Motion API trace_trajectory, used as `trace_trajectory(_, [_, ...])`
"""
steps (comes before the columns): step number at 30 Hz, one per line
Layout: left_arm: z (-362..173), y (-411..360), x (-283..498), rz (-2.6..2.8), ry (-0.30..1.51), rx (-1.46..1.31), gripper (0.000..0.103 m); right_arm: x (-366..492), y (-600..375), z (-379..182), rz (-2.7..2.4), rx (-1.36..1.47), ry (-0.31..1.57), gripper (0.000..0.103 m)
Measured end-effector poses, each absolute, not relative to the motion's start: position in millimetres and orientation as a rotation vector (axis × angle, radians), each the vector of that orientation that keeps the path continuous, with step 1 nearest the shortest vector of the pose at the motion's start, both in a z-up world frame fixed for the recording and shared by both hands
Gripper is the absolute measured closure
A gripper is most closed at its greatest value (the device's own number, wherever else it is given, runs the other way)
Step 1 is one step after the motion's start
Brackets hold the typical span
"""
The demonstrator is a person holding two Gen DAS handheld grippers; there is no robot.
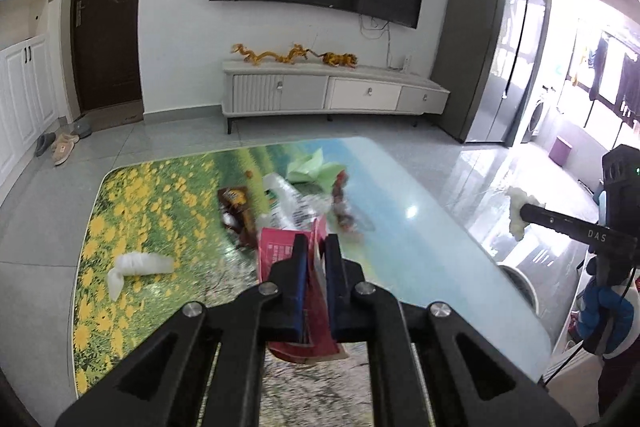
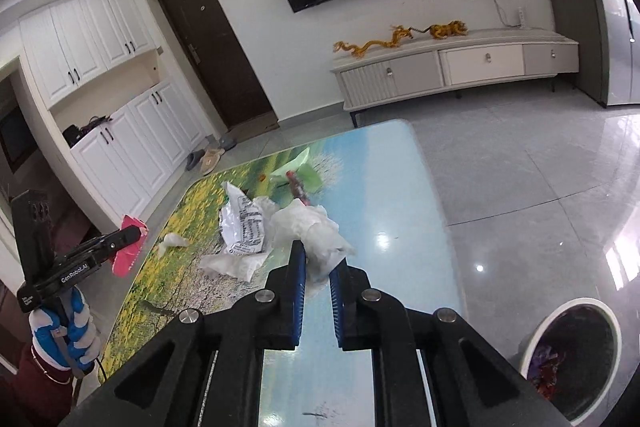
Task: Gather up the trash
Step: 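Grasp the white tissue with the right gripper while the left holds the pink wrapper, then drop the tissue and pink wrapper into the bin by opening both grippers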
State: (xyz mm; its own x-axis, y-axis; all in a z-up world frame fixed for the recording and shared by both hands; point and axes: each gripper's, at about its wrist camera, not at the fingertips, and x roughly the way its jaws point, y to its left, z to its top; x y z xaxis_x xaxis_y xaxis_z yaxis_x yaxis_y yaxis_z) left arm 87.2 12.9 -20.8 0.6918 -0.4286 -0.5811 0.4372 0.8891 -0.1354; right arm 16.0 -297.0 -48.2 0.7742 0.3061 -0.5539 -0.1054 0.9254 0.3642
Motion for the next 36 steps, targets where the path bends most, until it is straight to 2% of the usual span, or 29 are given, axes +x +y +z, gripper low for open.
trace_trajectory(5, [11.0, -56.2, 76.5, -0.649, 0.611, -0.014, 0.096, -27.4, -357.0, -29.8, 0.068, 0.343, 0.592, 0.092])
trace_trajectory(10, [19.7, -157.2, 68.9, -0.814, 0.636, 0.036, 0.095, -59.1, -425.6, -46.7, -0.111, 0.401, 0.604, 0.092])
trace_trajectory(18, [-5.7, -334.5, 52.7, -1.036, 0.746, 0.148, 0.095, -89.8, -526.1, -114.3, -0.344, 0.547, 0.709, 0.092])
trace_trajectory(25, [-44.9, -437.1, 41.8, -1.124, 0.873, 0.178, 0.092, -96.7, -569.8, -163.8, -0.43, 0.616, 0.805, 0.089])
trace_trajectory(26, [-49.4, -445.9, 40.1, -1.131, 0.887, 0.179, 0.086, -95.6, -573.8, -168.9, -0.447, 0.618, 0.818, 0.089])
trace_trajectory(27, [-53.7, -453.2, 39.8, -1.131, 0.899, 0.179, 0.073, -95.5, -577.3, -172.9, -0.457, 0.623, 0.825, 0.088])
trace_trajectory(28, [-57.0, -459.4, 40.9, -1.131, 0.907, 0.173, 0.066, -94.0, -579.7, -175.6, -0.466, 0.629, 0.829, 0.087])
trace_trajectory(29, [-59.3, -463.4, 42.1, -1.133, 0.913, 0.16, 0.057, -94.3, -582.6, -178.0, -0.485, 0.63, 0.836, 0.081])
trace_trajectory(31, [-60.0, -466.2, 43.9, -1.141, 0.924, 0.14, 0.055, -95.4, -581.3, -179.0, -0.509, 0.632, 0.84, 0.065])
trace_trajectory(33, [-57.3, -464.8, 44.4, -1.142, 0.924, 0.131, 0.055, -100.4, -582.5, -178.3, -0.525, 0.634, 0.835, 0.056])
trace_trajectory(36, [-49.3, -453.3, 45.2, -1.13, 0.894, 0.134, 0.055, -102.0, -580.7, -172.1, -0.527, 0.628, 0.826, 0.056])
